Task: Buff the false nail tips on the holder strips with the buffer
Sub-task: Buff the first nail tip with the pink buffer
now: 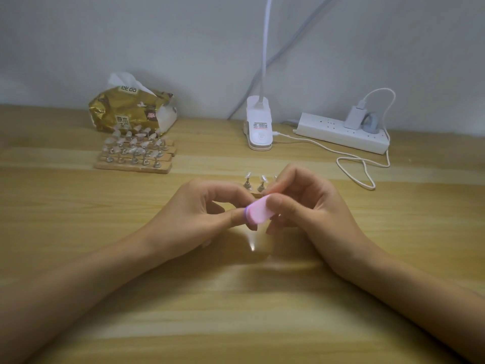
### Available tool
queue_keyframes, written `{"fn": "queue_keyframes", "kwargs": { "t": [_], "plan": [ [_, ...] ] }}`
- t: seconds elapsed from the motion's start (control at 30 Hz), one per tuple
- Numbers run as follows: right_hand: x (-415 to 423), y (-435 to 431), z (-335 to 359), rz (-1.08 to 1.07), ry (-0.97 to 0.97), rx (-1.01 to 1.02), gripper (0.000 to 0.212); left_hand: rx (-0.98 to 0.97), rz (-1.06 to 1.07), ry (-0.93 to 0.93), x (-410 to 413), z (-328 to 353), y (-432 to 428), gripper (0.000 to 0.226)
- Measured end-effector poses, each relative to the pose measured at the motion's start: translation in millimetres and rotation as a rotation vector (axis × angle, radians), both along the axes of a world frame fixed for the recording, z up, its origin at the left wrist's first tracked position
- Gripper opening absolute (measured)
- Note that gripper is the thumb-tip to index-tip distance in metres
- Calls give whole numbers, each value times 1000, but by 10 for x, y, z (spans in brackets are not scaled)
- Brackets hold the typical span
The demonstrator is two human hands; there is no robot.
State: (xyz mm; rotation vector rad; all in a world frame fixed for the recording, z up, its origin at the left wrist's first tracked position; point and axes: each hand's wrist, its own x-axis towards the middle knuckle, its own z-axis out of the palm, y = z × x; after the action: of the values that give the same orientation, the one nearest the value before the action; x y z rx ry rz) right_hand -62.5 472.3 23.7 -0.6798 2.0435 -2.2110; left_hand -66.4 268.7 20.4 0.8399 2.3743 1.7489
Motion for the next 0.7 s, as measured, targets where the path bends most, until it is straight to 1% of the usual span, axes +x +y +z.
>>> {"fn": "queue_keyframes", "kwargs": {
  "t": [0.07, 0.2, 0.3, 0.4, 0.53, 0.63, 0.7],
  "plan": [
    [-4, 14, 4, -55, -10, -37, 15, 9, -2, -14, 4, 1, 2, 10],
    [3, -4, -2, 5, 9, 4, 11, 4, 7, -7, 7, 8, 9, 7],
    [-10, 7, 5, -53, -42, -56, 15, 24, 13, -20, 3, 11, 4, 10],
    [2, -7, 4, 13, -32, -14, 11, 13, 5, -4, 8, 14, 7, 10],
    [0, 9, 23, -55, -33, -32, 16, 31, 24, -28, -2, 18, 11, 10],
    [14, -5, 16, 7, -7, 4, 14, 22, 25, -19, 4, 16, 14, 8],
    [10, -8, 19, -16, -10, -5, 16, 30, 35, -28, 1, 17, 14, 8]
  ]
}}
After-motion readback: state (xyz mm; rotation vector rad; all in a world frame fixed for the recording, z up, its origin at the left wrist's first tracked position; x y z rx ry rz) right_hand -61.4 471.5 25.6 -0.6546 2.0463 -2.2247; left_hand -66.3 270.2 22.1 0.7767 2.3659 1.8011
